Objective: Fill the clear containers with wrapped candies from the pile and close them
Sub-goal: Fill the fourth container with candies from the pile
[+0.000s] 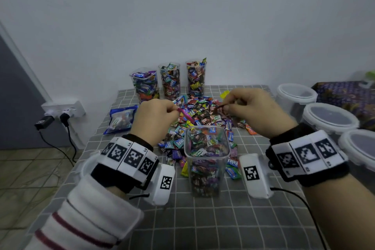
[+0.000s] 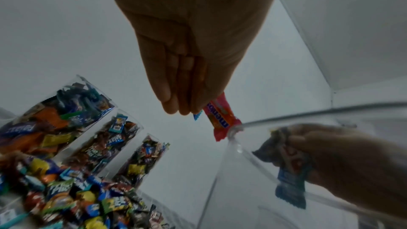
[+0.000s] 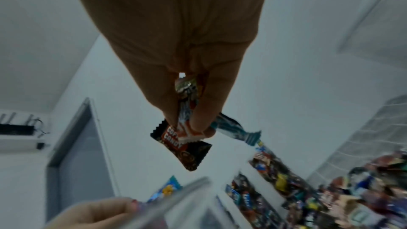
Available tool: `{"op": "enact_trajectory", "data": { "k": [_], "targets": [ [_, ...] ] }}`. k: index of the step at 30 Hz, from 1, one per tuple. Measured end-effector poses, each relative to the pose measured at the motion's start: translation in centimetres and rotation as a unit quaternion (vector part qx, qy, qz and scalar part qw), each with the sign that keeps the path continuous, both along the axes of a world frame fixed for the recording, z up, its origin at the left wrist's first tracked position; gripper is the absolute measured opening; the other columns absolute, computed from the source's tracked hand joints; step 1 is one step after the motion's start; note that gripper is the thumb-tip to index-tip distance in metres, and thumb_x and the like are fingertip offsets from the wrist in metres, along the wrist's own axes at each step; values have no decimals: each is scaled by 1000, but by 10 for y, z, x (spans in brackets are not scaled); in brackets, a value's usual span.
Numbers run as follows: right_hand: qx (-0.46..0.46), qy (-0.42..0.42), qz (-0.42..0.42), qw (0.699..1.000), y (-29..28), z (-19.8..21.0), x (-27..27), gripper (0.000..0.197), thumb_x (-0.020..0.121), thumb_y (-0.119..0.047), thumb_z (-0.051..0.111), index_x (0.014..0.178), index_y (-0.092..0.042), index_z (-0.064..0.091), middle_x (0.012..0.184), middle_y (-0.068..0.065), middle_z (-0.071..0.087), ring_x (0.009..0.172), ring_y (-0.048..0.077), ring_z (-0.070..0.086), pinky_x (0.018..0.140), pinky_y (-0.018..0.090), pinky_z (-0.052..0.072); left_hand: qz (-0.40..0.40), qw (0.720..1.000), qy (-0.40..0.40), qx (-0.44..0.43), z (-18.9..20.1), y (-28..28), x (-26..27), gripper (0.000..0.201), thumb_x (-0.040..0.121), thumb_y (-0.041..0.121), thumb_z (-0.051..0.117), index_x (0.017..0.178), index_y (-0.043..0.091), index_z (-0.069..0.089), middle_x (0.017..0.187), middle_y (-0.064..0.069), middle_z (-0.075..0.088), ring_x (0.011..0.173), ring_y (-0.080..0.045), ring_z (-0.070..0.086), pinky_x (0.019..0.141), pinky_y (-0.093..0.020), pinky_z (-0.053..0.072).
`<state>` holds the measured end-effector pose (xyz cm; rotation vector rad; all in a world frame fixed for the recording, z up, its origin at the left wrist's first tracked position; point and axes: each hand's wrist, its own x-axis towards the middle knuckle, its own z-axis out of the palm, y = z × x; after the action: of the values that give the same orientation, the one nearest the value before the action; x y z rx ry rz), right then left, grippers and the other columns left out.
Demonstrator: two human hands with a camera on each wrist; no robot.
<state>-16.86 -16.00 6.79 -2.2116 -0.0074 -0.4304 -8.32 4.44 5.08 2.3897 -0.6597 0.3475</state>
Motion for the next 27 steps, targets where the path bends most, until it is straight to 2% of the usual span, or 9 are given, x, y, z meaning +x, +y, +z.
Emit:
{"op": "enact_trajectory", "data": {
  "k": [5,8,11,14,16,20,22,25,27],
  "targets": [
    [62,-25,49,997,24,4,-16,18,86,-2,63,76,-18,65,53,-3,57,55,17,59,66,49,54,6,1000,-15,-18,2,6,-11,17,89,23,61,92,15,75,79,2,69,67,-12,55,57,-19,34],
    [50,-23,67,996,36,-4,-19,17,85,-4,64,76,-19,65,61,7,60,58,23,62,67,51,55,8,1000,-12,-22,0,7,-15,16,88,22,61,92,15,76,83,0,72,73,-14,59,65,-26,41],
    [29,-11,63,998,41,-13,-19,22,85,-4,63,75,-24,64,58,-1,56,59,23,62,67,50,54,4,999,-4,-33,-2,9,-19,16,88,21,62,91,15,76,85,-1,73,79,-17,63,74,-32,48],
    [4,-1,59,998,43,-18,-22,27,84,-5,63,75,-30,63,61,-4,57,66,25,63,70,45,54,3,999,-7,-45,-2,10,-21,15,87,20,62,89,15,76,81,0,72,74,-15,62,71,-30,47],
    [-16,6,60,998,44,-18,-25,22,84,-5,63,76,-25,64,69,0,64,68,21,62,72,43,53,3,999,-4,-46,-1,10,-22,15,87,20,62,89,16,76,80,1,72,73,-15,61,70,-30,47],
    [12,26,62,998,45,-16,-31,15,84,-9,61,74,-20,63,94,10,68,77,26,65,72,48,54,1,999,-3,-42,1,10,-26,14,87,21,63,89,16,76,79,1,72,72,-14,61,68,-27,45],
    [28,-2,47,998,45,-16,-34,14,85,-15,62,75,-25,63,97,3,67,84,20,65,77,47,53,-2,999,-5,-35,3,10,-27,15,87,20,62,89,15,76,80,1,72,72,-14,61,67,-26,43],
    [72,-34,-9,997,41,-24,-39,20,82,-23,69,96,-33,59,108,-13,60,101,7,57,88,36,49,-5,1000,-15,-16,6,11,-29,16,88,20,61,89,14,75,81,0,72,72,-14,60,64,-25,38],
    [112,25,-13,993,36,-36,-40,57,72,-34,78,119,-35,46,122,-18,50,117,5,49,96,31,44,-12,1000,-26,-8,8,11,-31,17,89,21,60,88,14,75,81,0,72,72,-14,60,64,-26,39]
  ]
}}
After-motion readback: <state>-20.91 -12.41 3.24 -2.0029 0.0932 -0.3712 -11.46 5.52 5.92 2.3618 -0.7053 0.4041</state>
